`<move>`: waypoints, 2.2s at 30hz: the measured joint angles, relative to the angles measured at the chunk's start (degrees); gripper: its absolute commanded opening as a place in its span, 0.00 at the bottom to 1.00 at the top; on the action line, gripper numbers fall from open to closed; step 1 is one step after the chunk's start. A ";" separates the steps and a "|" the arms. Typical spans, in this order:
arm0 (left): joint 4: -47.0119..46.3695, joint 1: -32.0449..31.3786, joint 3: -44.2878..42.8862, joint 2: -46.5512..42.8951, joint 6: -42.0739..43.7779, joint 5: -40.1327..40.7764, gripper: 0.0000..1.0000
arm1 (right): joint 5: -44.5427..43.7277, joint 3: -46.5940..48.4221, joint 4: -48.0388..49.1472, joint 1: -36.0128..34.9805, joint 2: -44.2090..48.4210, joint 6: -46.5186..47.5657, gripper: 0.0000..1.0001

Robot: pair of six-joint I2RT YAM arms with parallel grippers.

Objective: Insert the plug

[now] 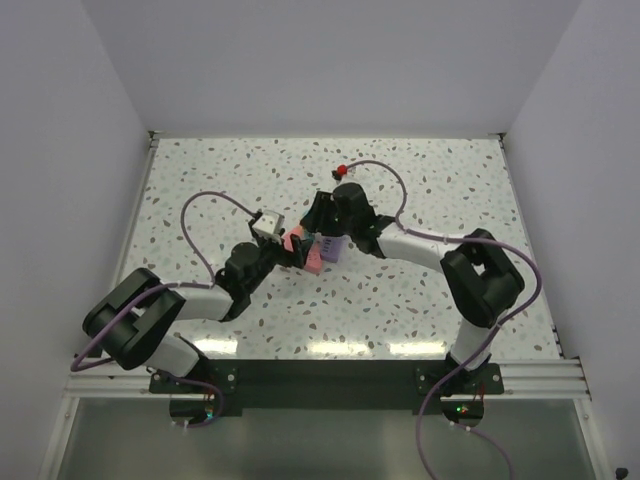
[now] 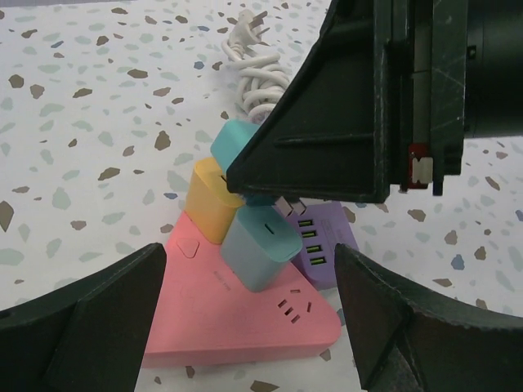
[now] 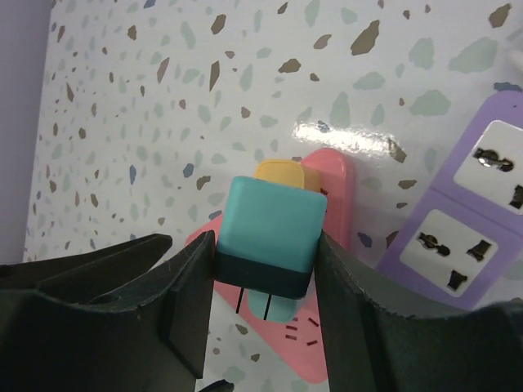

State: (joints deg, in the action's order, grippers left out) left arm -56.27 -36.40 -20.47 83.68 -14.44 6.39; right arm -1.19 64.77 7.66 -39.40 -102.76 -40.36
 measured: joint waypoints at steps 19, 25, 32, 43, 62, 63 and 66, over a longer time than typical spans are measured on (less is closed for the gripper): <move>-6.34 -0.07 0.00 2.73 -10.29 0.39 0.70 | 2.21 -5.35 10.84 -4.52 3.74 -6.21 0.00; -8.46 -0.13 0.50 2.73 -10.82 0.17 0.53 | 3.08 -5.86 12.20 -4.52 3.76 -6.54 0.00; -10.03 0.20 1.97 2.82 -11.39 0.50 0.11 | 5.16 -6.93 13.84 -4.42 3.93 -6.82 0.00; -12.66 0.66 4.57 3.54 -7.96 -3.43 0.00 | 7.50 -7.89 13.75 -4.48 4.17 -5.29 0.26; -11.74 0.39 4.72 -1.01 2.45 -17.09 0.00 | 10.32 -7.96 10.95 0.22 10.19 2.40 0.75; -11.61 0.39 4.72 -1.01 2.75 -17.75 0.00 | 10.71 -8.09 10.97 0.61 10.49 2.51 0.75; -11.56 0.39 4.70 -1.01 3.43 -18.86 0.00 | 11.56 -8.79 10.78 1.38 11.72 2.89 0.75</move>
State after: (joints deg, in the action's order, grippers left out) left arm -67.83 -36.01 -15.77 82.67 -11.00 -12.47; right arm 10.37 55.99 18.44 -38.02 -91.05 -37.47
